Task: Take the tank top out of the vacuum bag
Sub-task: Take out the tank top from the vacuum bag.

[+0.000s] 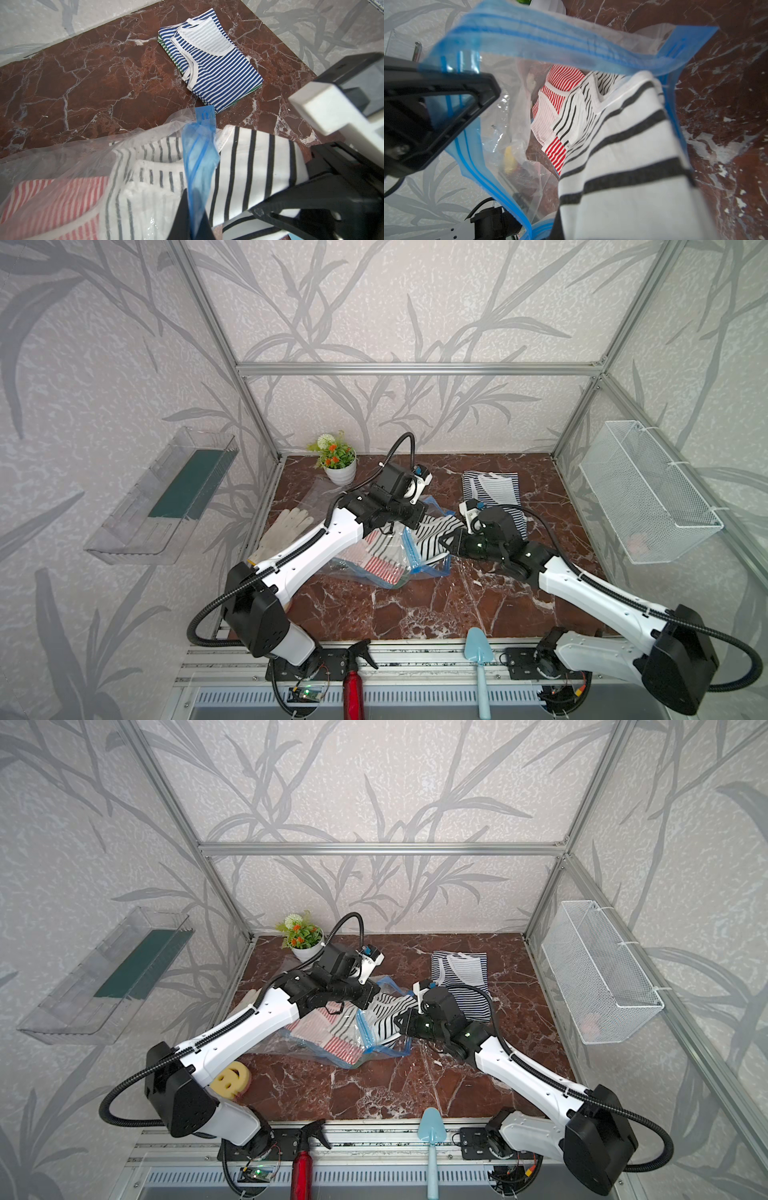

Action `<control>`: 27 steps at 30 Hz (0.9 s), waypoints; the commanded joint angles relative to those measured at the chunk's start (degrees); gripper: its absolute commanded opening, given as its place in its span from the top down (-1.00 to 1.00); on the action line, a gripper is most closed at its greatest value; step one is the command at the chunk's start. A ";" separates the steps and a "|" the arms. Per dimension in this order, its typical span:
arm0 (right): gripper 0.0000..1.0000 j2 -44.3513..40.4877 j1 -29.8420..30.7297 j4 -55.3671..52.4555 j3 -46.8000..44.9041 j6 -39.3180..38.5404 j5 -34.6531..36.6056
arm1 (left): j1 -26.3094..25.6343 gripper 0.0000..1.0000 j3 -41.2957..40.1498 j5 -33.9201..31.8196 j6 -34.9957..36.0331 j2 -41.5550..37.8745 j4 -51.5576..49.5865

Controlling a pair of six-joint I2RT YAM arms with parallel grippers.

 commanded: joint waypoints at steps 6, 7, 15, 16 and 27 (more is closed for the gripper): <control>1.00 -5.72 -2.07 -7.25 4.91 0.25 -2.67 | 0.06 1.00 1.31 0.00 0.24 -0.23 0.15; 1.00 -6.25 -2.39 -7.83 5.40 0.28 -2.87 | 0.04 1.00 1.44 0.26 0.15 -0.22 0.11; 1.00 -8.74 -7.72 -12.47 9.65 0.42 -7.38 | 0.07 1.00 1.39 0.67 -0.03 -0.36 0.41; 1.00 -8.86 -8.30 -12.84 10.19 0.45 -8.14 | 0.07 1.00 1.25 0.42 0.06 -0.38 0.43; 1.00 -10.27 -13.85 -18.72 15.23 2.61 -15.54 | 0.07 1.00 1.52 0.42 0.18 -0.20 0.28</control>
